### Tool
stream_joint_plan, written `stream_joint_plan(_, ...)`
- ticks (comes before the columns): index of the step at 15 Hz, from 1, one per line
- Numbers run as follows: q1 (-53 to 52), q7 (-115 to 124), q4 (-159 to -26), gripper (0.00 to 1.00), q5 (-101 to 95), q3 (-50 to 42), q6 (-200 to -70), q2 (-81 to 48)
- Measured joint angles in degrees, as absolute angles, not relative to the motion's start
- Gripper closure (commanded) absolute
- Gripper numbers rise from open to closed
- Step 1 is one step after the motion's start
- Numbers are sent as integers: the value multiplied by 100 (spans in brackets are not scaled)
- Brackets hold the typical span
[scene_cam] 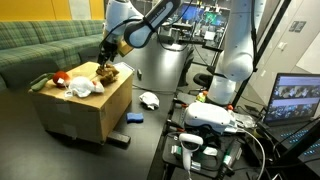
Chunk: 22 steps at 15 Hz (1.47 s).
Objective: Replace the objects on the box with the objects on the table, that is the brown toy with the towel, plastic bag with the blue duster and orange object with the dark brown duster
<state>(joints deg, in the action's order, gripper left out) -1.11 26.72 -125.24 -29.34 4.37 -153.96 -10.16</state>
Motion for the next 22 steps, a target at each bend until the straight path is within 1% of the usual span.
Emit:
stream_joint_plan(6, -126, 2917, -11813, 0, -3465, 81, -15533, -1918)
stream_joint_plan(10, -480, 2916, -11567, 1, -3456, -392, -15543, -2301)
stream_joint_plan(11, -555, 2916, -11525, 18, -3450, -485, -15543, -2373)
stream_joint_plan(12, -610, 2912, -11491, 26, -3432, -553, -15543, -2432)
stream_joint_plan(13, -660, 2912, -11465, 30, -3426, -612, -15543, -2475)
stream_joint_plan(14, -709, 2912, -11445, 38, -3425, -667, -15543, -2505)
stream_joint_plan(15, -750, 2912, -11438, 48, -3425, -708, -15543, -2522)
stream_joint_plan(17, -824, 2912, -11433, 63, -3425, -764, -15544, -2533)
stream_joint_plan(22, -951, 2912, -11434, 98, -3425, -841, -15546, -2525)
